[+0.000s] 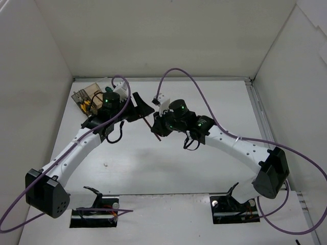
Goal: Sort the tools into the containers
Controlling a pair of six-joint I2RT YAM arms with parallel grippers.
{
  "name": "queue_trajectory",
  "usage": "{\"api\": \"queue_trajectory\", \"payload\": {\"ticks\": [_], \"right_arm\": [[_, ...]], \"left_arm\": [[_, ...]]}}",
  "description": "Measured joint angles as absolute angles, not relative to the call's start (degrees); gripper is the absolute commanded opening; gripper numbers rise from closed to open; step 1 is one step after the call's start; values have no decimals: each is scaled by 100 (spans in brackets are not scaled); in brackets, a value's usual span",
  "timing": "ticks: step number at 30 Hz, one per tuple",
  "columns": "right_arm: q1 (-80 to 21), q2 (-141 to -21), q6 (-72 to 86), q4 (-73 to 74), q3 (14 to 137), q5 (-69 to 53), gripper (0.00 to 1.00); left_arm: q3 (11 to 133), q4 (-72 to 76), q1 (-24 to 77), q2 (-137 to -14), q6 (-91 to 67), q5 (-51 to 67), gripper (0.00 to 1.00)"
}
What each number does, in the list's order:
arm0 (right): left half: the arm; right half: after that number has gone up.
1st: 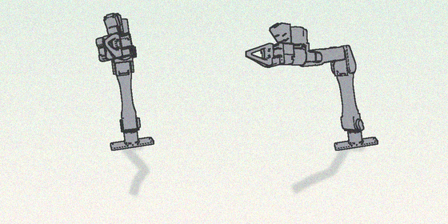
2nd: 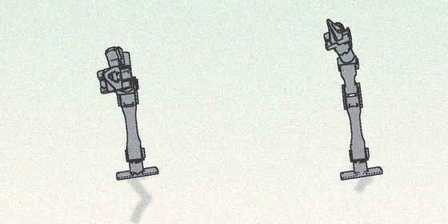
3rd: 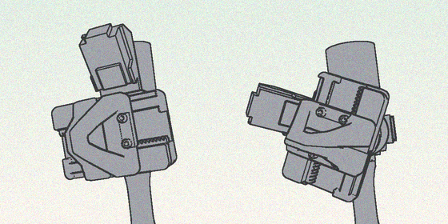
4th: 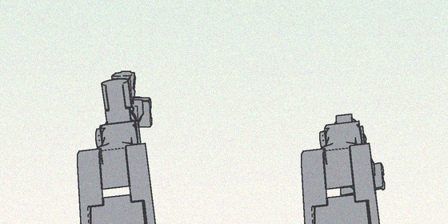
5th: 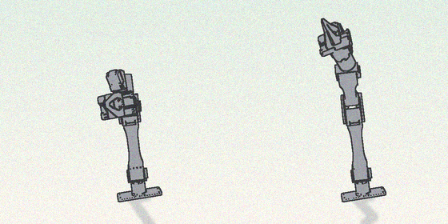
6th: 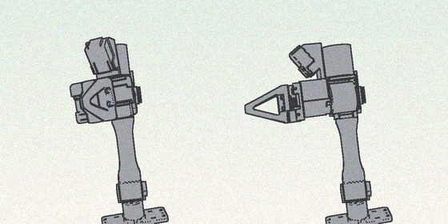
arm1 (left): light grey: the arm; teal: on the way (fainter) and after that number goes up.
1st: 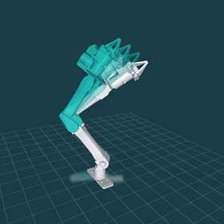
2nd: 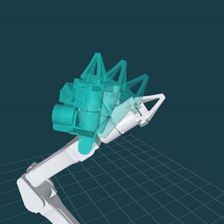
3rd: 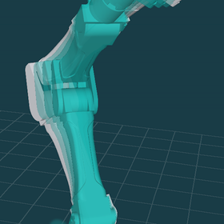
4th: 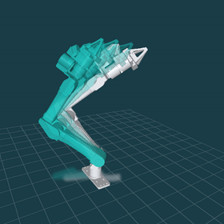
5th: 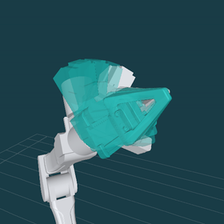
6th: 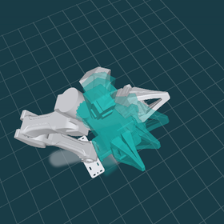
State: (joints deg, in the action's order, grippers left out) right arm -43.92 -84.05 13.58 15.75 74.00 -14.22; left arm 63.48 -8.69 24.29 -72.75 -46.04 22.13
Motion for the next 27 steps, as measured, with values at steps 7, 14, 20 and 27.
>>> {"api": "queue_trajectory", "payload": {"ticks": [7, 14, 20, 27], "right_arm": [[-4486, -8274, 1402, 1575, 7303, -1315, 1], [-4508, -8254, 1505, 1514, 7297, -1140, 52], [-4491, -8213, 1503, 1452, 7264, -864, 67], [-4047, -7725, 1448, 1439, 6726, -718, 69]], "left_arm": [[6375, -814, 2519, -7356, -4770, 2088, 0], [6396, -742, 2545, -7343, -4799, 2056, 0], [6423, -762, 2193, -7343, -4661, 2161, 0], [7312, -989, 589, -7655, -3813, 2257, 0]]}}
